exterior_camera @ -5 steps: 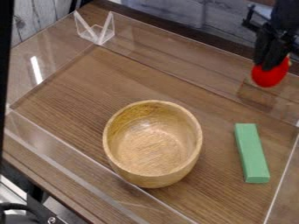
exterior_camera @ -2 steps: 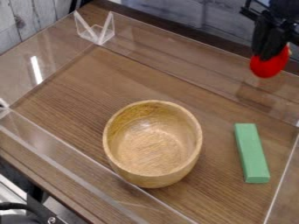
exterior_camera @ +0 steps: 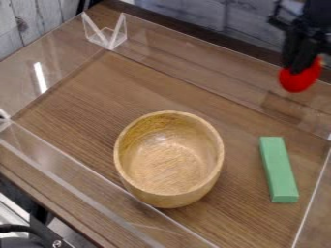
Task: Move the red fruit to the left
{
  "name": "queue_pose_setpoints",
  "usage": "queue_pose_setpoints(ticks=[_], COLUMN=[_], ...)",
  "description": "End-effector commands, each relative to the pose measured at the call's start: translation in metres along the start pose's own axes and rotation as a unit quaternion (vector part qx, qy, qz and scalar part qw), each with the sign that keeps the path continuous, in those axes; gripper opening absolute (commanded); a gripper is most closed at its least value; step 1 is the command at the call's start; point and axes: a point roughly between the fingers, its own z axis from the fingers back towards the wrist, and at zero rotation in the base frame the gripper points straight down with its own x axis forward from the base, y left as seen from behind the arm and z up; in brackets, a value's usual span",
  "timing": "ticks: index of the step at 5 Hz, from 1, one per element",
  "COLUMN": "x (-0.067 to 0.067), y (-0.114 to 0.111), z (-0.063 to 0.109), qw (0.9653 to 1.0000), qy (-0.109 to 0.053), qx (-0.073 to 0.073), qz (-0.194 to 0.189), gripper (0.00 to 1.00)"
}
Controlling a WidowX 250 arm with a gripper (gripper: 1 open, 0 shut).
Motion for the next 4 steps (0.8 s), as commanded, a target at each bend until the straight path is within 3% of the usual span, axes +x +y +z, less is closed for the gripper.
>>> queue_pose_setpoints(ticks=[1,2,3,4], x=[-0.010,-0.026,-0.046,-0.072], y=[0.039,0.085,0.128,0.156], z=[0.045,0.033,0.029,0.031], qw=[0.9972,0.9931,0.9868,0.9835], qy=[-0.066,-0.061,-0.051,-0.041], qx=[0.009,0.015,0.020,0.025], qz=[0.035,0.099,0.153,0.174], gripper=[0.00,0.00,0.00,0.00])
